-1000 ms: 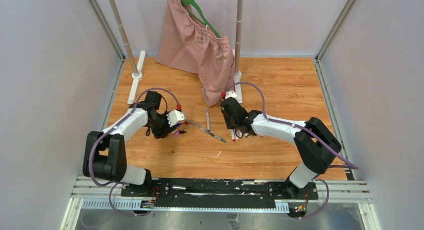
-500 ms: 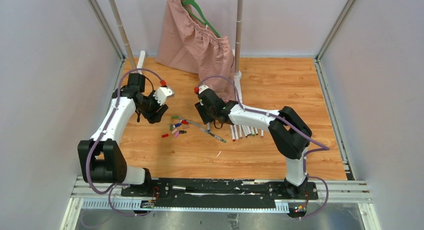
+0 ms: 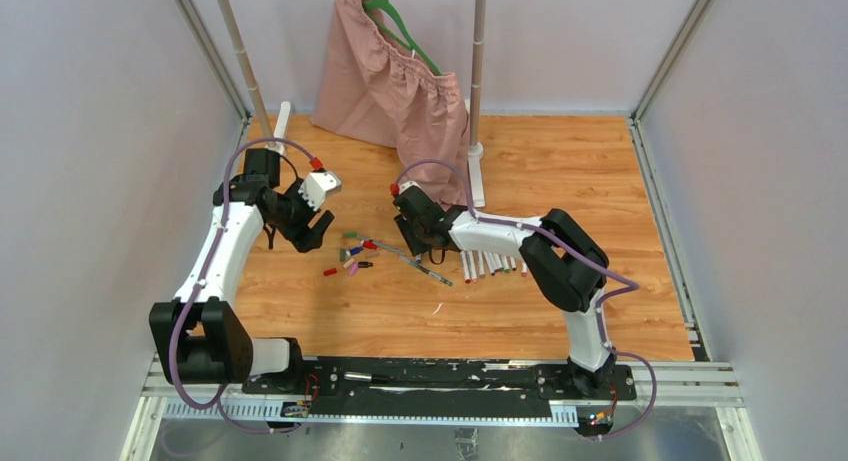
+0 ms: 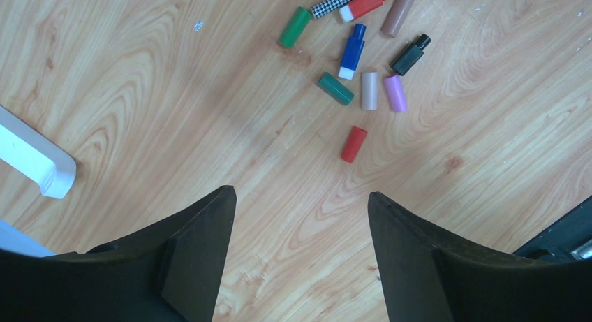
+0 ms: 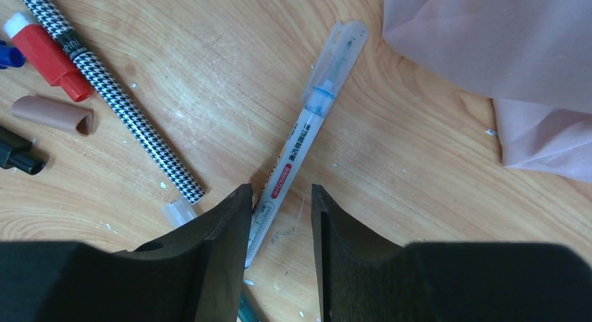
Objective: Open the pen caps
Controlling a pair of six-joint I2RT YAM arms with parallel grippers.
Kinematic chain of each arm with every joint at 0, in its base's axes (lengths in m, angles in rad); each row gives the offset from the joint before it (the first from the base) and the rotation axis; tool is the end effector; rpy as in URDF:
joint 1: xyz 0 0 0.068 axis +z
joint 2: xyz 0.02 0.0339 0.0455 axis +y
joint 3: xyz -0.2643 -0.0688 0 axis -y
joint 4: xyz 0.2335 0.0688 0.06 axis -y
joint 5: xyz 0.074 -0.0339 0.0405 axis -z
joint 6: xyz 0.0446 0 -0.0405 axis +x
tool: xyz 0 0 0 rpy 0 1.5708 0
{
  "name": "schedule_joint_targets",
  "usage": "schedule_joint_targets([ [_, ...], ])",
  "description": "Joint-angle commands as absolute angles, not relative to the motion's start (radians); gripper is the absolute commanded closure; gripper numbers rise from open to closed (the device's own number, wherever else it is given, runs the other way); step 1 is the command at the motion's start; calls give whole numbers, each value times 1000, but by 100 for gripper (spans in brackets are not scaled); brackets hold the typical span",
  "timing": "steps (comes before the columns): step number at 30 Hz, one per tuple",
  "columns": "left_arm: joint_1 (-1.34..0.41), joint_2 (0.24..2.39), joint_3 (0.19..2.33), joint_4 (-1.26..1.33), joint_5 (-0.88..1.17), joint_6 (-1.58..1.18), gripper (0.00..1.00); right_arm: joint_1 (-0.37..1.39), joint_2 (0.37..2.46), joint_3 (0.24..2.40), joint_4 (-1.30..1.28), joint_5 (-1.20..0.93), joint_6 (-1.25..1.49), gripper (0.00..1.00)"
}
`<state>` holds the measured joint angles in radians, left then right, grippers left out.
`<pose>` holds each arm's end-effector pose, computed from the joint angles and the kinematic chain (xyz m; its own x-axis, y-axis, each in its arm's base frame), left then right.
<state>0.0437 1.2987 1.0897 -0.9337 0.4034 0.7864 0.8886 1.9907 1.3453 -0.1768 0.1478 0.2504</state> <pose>0.2381 -0.0071 0.2737 -0.5552 0.6273 -0.5460 0.7299 0.6822 0.0416 0.2767 0.3302 0.1758 -0.6221 -0.3771 -0.6861 -0.5681 0.8205 0.0641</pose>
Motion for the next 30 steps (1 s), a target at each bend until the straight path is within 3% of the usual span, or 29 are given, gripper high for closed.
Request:
schedule_joint_targets([
  [1,49,1298,1099,-953,428,767,25,899,1969,1329,-192,204,274,58],
  [7,48,1299,1098,-953,434,767,24,910,1919,1349,-158,169,241,52],
  [15,48,1299,1118,-962,426,770,24,957,2022,1420,-157,28,172,52],
  [30,49,1298,1104,-979,430,775,24,945,2141,1484,-157,-59,124,67],
])
